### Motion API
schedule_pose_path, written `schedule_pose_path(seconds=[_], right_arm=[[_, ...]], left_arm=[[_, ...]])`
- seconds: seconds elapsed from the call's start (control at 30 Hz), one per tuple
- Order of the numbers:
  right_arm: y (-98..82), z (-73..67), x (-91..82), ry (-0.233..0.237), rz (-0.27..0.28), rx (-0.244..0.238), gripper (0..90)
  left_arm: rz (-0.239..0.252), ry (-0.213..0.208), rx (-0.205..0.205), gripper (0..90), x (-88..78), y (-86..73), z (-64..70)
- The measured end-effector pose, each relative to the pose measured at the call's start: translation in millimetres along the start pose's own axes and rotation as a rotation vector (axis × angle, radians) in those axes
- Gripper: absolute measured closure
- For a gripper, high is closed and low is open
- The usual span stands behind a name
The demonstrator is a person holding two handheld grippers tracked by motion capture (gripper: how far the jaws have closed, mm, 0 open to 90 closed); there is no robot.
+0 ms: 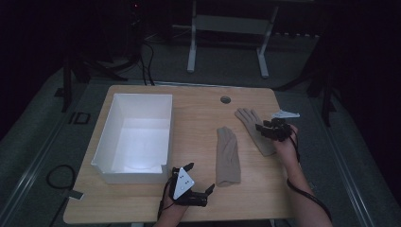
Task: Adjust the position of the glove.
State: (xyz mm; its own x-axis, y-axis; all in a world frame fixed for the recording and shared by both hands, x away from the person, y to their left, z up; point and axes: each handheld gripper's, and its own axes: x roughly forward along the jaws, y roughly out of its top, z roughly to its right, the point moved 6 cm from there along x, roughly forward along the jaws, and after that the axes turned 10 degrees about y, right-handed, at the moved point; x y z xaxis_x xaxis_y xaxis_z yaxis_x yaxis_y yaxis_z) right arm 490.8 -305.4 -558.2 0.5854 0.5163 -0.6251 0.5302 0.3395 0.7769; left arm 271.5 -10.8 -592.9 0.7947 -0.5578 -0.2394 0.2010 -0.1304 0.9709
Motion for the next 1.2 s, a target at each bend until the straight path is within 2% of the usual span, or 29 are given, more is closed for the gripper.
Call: schedule_pose_path(seconds=[0.3,0.43,0.5,0.6,0.7,0.83,0.87,1.03,1.07,1.2], right_arm=[[-8.1,15.2,21.1,-0.026,-0.039,-0.001,52.8],[-12.3,18.0,27.7,-0.009,-0.044,0.021,55.2],[-19.1,17.5,35.1,0.004,-0.068,0.023,58.1],[-21.2,17.5,36.9,0.012,-0.044,0.043,63.1],[-21.3,16.5,36.1,-0.002,-0.046,0.052,76.1],[-20.1,15.5,35.3,-0.019,-0.059,0.09,81.3],[-18.1,13.8,33.4,-0.024,-0.066,0.125,83.2],[-10.3,9.7,18.5,-0.046,-0.019,0.16,83.6],[-4.0,7.6,4.8,-0.069,0.014,0.171,83.6],[3.9,0.3,-17.7,-0.089,0.053,0.2,83.6]], left_arm=[[0.009,0.003,-0.003,0.3,-0.9,0.1,-0.6],[0.006,0.001,0.001,0.3,-0.7,0.1,-0.3],[0.005,0.0,0.001,0.4,-0.6,0.0,-0.2],[0.005,0.0,0.001,0.4,-0.7,0.0,-0.3],[0.006,0.0,0.002,0.3,-0.7,0.1,-0.2],[0.005,0.0,0.002,0.3,-0.6,0.0,-0.1],[0.006,0.001,0.002,0.3,-0.6,0.1,-0.2],[0.005,0.001,0.001,0.3,-0.6,0.1,-0.2],[0.004,0.001,0.004,0.4,-0.5,0.0,0.1],[0.007,0.006,0.007,0.4,-0.7,0.1,0.2]])
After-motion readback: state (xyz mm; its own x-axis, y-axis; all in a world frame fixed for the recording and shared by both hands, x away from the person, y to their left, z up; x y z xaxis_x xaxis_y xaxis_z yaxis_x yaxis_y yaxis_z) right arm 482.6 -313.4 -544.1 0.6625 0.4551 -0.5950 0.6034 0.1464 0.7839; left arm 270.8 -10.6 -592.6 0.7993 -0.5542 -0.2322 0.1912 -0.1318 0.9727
